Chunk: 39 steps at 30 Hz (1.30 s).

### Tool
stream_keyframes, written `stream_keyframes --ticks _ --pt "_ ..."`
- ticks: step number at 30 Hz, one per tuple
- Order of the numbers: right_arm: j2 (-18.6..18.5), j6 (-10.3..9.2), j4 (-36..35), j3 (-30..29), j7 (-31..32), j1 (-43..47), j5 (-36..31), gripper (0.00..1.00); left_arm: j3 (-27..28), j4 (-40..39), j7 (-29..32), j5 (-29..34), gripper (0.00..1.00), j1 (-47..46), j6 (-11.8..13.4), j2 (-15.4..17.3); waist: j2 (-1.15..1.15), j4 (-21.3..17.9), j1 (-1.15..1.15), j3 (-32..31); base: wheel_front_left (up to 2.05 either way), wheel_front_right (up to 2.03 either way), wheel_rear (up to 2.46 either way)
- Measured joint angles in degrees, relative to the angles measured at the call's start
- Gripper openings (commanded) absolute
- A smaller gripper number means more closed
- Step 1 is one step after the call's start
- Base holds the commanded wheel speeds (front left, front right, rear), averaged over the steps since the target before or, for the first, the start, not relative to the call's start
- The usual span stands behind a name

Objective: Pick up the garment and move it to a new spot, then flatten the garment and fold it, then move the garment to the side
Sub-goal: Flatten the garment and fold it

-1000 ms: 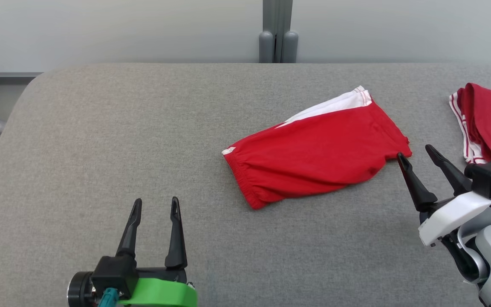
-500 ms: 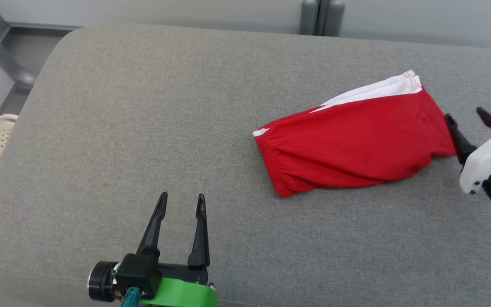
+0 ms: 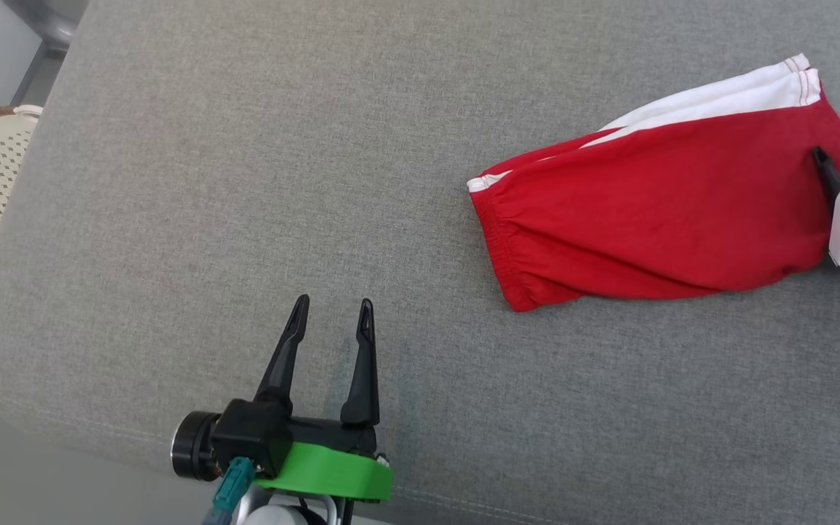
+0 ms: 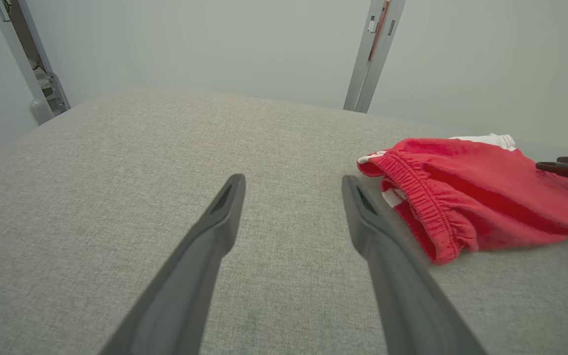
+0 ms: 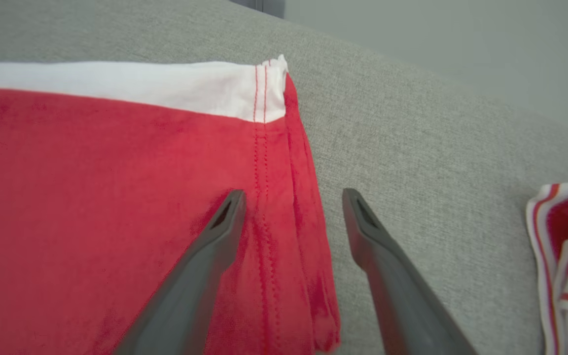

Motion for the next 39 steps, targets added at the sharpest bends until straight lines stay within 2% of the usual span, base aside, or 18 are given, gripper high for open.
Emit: stream_keyframes --ticks 7,8,9,10,12,16,28,33,39 --pt "-0.3 0.01 3.1 1.6 1.1 -2.5 2.1 1.00 -0.4 0.6 0.0 -0.1 1.00 -1.6 -0.1 0.0 0.00 0.6 0.00 2.5 0.00 0.00 0.00" --pt "-0.3 0.01 3.2 1.8 1.2 -2.6 2.8 0.47 -0.4 0.7 0.0 -0.1 1.00 -1.6 -0.1 0.0 0.00 0.6 0.00 2.5 0.00 0.00 0.00" --pt "-0.3 0.01 3.2 2.0 1.2 -2.6 3.3 0.42 -0.4 0.7 0.0 -0.1 1.00 -1.6 -0.1 0.0 0.00 0.5 0.00 2.5 0.00 0.00 0.00" --pt "-0.1 0.03 3.2 2.2 1.4 -2.7 4.1 0.24 -0.3 0.7 0.0 0.0 1.00 -1.7 -0.1 0.0 0.00 0.4 0.00 2.4 0.00 0.00 0.00" --pt "0.2 0.04 3.2 2.5 1.9 -2.6 5.9 0.00 -0.2 1.0 0.0 0.2 1.00 -1.6 -0.1 0.0 0.00 0.0 0.00 2.2 0.00 0.00 0.00" --pt "0.7 0.03 3.1 3.4 2.6 -1.8 9.0 0.00 0.0 1.6 0.0 0.6 1.00 -1.5 -0.3 0.0 0.00 -1.0 0.00 1.4 0.00 0.00 0.00" --pt "1.4 0.03 2.4 6.0 -2.6 3.6 11.5 0.00 2.1 2.2 0.0 2.2 1.00 0.4 -0.8 -0.1 0.00 -5.9 0.00 -2.7 0.00 0.00 0.00" --pt "1.0 0.02 3.0 5.7 -4.7 5.3 10.3 0.00 3.4 2.4 0.0 2.5 1.00 1.7 -1.1 -0.1 0.00 -9.3 0.00 -4.4 0.00 0.00 0.00" --pt "2.5 0.01 4.9 4.4 -6.7 5.3 7.8 0.00 4.4 2.9 0.0 3.2 1.00 2.0 -1.7 -0.1 0.00 -12.9 0.00 -6.8 0.00 0.00 0.00"
